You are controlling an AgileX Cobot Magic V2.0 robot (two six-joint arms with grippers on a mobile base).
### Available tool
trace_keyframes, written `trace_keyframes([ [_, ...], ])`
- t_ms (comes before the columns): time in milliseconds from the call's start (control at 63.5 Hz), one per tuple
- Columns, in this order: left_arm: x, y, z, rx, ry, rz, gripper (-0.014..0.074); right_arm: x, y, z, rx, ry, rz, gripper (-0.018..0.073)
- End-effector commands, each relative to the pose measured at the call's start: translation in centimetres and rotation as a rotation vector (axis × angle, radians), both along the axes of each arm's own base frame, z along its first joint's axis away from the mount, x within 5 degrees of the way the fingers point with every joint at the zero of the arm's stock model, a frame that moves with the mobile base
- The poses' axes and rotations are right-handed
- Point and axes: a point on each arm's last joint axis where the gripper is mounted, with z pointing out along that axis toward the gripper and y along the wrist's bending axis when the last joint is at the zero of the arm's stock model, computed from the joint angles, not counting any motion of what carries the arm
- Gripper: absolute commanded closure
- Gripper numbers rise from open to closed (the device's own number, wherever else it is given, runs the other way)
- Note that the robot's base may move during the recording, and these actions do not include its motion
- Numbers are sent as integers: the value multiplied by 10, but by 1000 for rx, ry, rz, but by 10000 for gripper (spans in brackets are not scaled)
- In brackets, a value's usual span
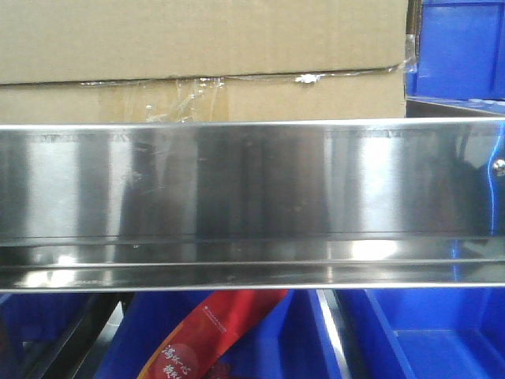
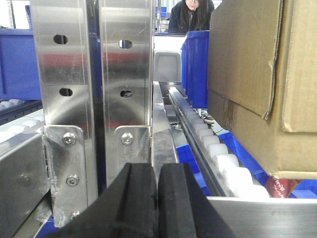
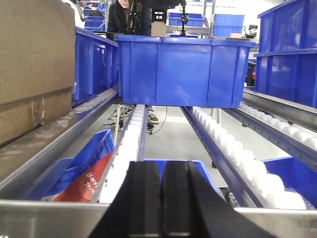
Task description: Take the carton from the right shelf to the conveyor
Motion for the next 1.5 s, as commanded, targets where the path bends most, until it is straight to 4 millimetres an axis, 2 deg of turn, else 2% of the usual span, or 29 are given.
trace_keyframes([
  [0,-1,0,2,0,-19,0,582,0,0,2,-2,-27,-6,628],
  [599,-1,0,3,0,-23,0,582,0,0,3,-2,-34,-7,628],
  [961,-3,-1,19,-22,-207,-9,582,-1,-1,10,34,-111,-14,628],
  [1024,-4,-1,25,-22,-210,-9,582,-4,-1,24,41,-128,-9,628],
  [1087,-8,-1,41,-17,-196,-6,580,-11,0,47,39,-126,6,628],
  [1135,-14,-1,61,-9,-173,-1,556,-18,1,67,36,-108,20,623],
  [1198,-20,0,80,10,-160,7,499,-28,2,91,37,-127,32,572],
  [1261,-25,0,106,10,-153,12,405,-35,3,116,42,-132,44,449],
  [1339,-29,0,138,7,-135,15,286,-36,4,141,49,-119,56,275],
  [1387,-25,0,150,3,-101,16,237,-33,4,155,49,-118,57,159],
  [1481,-17,0,175,-17,-81,9,163,-25,5,175,46,-82,62,2],
])
